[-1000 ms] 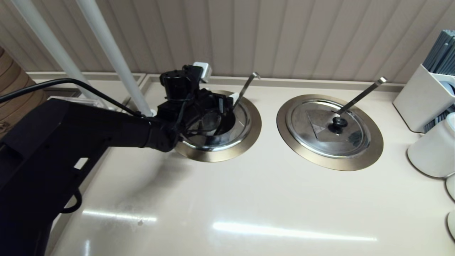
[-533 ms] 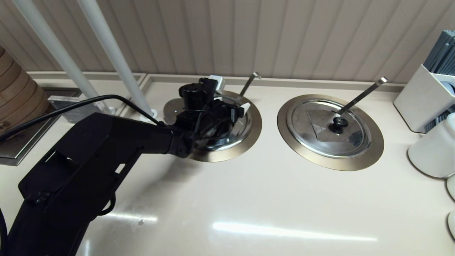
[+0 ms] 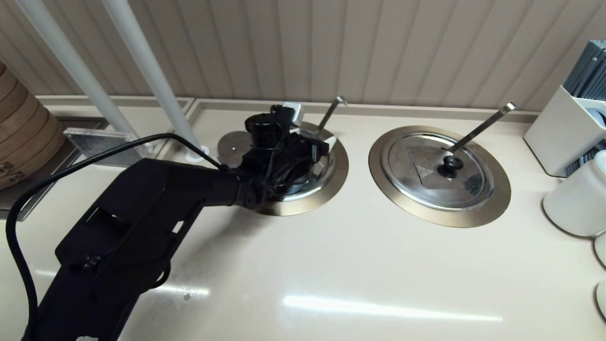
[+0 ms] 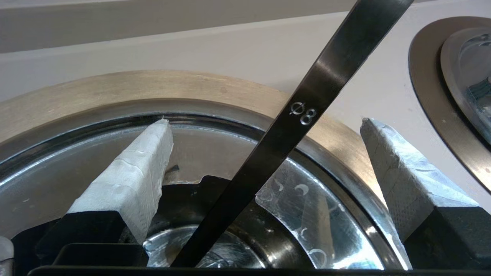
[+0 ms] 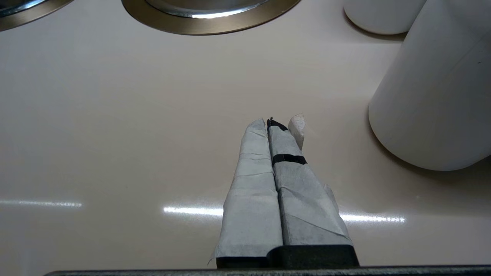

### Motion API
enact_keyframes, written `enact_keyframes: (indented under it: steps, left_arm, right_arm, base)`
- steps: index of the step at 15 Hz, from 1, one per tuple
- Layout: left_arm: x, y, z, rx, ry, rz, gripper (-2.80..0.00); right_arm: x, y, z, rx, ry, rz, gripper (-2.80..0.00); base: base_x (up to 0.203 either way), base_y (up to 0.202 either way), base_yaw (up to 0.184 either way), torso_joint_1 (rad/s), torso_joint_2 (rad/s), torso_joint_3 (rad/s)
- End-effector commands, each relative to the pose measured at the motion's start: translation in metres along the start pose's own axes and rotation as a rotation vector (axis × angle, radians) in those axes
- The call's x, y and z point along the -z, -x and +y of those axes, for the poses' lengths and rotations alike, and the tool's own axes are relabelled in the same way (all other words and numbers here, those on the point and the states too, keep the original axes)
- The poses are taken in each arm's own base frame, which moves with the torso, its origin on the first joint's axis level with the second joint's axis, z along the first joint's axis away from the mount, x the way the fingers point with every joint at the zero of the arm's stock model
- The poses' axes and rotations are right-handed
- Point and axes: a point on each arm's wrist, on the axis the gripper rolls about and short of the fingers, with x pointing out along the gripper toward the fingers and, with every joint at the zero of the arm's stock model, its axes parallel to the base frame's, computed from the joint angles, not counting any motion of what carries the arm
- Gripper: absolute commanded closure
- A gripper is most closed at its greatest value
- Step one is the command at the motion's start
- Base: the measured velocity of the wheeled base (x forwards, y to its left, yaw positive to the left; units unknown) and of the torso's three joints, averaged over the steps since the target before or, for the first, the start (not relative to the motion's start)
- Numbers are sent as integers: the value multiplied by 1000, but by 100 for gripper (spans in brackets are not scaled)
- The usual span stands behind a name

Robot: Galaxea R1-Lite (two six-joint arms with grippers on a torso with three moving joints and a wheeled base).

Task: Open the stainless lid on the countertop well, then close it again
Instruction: Stir with a spoon

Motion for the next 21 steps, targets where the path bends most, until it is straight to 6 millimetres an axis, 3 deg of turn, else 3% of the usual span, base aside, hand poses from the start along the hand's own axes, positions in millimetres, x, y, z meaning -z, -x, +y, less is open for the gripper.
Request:
enact_keyframes:
  steps: [1,9,10,17,21]
  left_arm:
    - [7,-4,1,0,0,4,-280]
    - [20,-11,-1,21,0,9,-280]
    - [20,-11,-1,21,0,8,0]
    - [16,-10,0,14,2,-6,0]
    - [1,-7,0,4,0,-33,0]
  right_arm:
    - [1,0,0,0,0,4,0]
    - [1,0,0,0,0,4,0]
    - [1,0,0,0,0,4,0]
    - [1,0,0,0,0,4,0]
    - [1,0,0,0,0,4,0]
  base:
    - [0,0,0,0,0,0]
    - [0,0,0,0,0,0]
    - [0,0,0,0,0,0]
    - [0,0,0,0,0,0]
    - [0,0,0,0,0,0]
